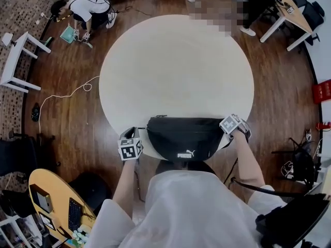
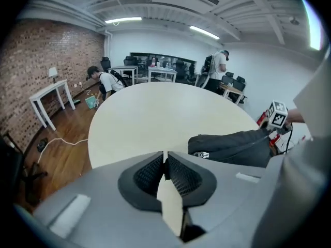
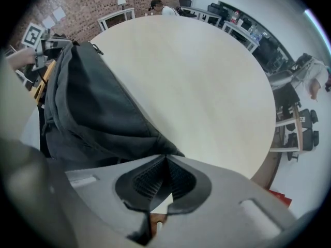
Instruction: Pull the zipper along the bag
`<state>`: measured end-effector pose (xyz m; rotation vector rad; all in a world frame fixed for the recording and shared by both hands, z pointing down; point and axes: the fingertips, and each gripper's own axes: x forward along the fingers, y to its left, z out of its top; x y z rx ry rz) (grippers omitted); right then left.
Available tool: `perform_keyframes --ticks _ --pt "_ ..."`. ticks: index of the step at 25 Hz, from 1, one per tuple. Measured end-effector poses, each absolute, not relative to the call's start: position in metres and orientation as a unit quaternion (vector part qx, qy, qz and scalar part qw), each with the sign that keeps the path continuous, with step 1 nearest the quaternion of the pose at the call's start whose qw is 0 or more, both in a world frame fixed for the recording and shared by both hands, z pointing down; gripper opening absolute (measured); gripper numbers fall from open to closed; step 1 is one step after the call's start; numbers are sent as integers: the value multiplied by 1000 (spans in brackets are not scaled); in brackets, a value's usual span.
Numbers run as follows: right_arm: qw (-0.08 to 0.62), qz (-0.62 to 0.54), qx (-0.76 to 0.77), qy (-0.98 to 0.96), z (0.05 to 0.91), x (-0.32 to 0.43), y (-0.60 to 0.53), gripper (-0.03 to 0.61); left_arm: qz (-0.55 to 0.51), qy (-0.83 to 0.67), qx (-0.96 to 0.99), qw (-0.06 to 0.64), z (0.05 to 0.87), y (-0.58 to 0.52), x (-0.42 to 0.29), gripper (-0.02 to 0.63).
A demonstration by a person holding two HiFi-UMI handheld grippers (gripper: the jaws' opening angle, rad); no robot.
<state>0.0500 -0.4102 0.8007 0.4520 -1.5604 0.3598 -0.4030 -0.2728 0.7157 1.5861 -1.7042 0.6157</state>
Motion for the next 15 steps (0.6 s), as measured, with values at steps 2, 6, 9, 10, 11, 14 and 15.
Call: perform_keyframes --ticks 2,6,9,10,11,14,15 --pt "678 159 204 -688 802 47 -408 -9 260 -656 615 352 735 -282 -411 41" --pt "677 163 220 -683 803 42 -409 -9 281 -640 614 368 770 -295 -418 41" --pt "671 163 242 -682 802 44 -413 -11 277 -624 628 372 777 -304 -406 41" --pt "672 159 248 -680 801 46 -415 -11 272 -620 635 372 774 -308 -400 41" --pt "675 151 252 -677 802 49 -416 -11 268 -615 643 370 769 -311 -394 43" --pt "684 125 262 -670 806 56 -413 -12 255 -609 658 362 753 -310 -386 43" --pt "680 120 271 -671 805 57 -413 -12 250 -610 661 359 748 -307 -387 44"
